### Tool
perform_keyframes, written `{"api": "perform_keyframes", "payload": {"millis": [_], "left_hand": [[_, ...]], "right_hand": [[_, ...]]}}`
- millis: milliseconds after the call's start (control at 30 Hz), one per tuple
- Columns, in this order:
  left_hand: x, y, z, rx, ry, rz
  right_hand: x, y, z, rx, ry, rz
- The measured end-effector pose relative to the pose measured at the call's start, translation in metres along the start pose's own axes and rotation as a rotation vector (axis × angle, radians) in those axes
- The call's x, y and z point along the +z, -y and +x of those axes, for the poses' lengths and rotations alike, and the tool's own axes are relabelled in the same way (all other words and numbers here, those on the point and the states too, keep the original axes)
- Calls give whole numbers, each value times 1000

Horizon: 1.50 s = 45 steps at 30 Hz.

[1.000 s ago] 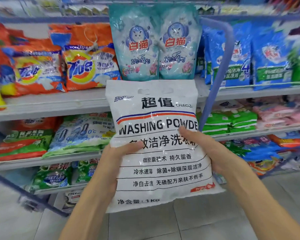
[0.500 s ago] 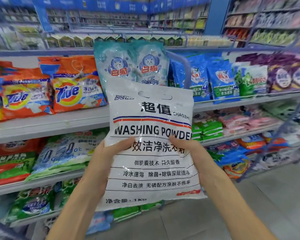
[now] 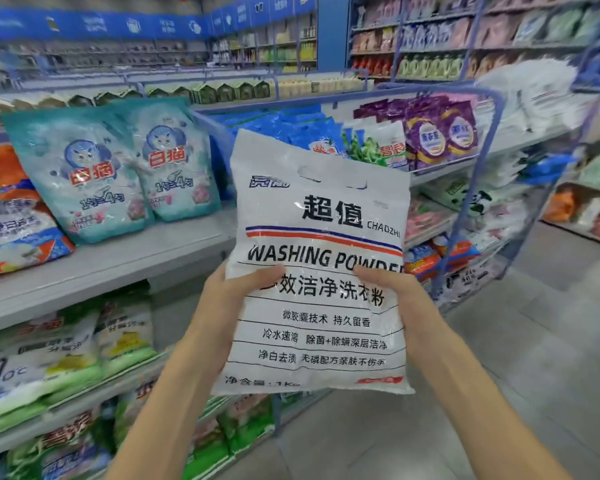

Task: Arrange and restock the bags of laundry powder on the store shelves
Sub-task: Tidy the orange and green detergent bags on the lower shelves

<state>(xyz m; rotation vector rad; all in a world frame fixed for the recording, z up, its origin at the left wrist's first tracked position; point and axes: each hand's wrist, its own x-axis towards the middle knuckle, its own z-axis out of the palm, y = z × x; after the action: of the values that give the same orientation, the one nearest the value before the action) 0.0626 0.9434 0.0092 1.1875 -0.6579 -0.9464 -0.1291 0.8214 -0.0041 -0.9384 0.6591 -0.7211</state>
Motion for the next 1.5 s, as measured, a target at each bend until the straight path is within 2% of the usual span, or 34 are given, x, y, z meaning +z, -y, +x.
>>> {"api": "perform_keyframes", "payload": {"millis": [333, 500, 733, 833, 1033, 1100, 1267, 1500], "left_hand": [[208, 60, 94, -91, 173, -35], [307, 86, 138, -112, 236, -29], [420, 119, 223, -125, 358, 45], [467, 135, 271, -103, 403, 57], [573, 153, 375, -117, 495, 91], [603, 160, 400, -143, 520, 22], [676, 184, 464, -182, 544, -37], [799, 229, 548, -173, 545, 31]], "right_hand": [[-206, 94, 26, -67, -151, -20], [-282, 146, 30, -151, -254, -120], [-394, 197, 73, -215, -348, -47], [-441, 224, 104, -242, -439, -59], [-525, 293, 160, -251, -492, -73], [-553, 317, 178, -257, -478, -67], [-623, 361, 224, -285, -489, -47], [-756, 420, 297, -304, -444, -68]]}}
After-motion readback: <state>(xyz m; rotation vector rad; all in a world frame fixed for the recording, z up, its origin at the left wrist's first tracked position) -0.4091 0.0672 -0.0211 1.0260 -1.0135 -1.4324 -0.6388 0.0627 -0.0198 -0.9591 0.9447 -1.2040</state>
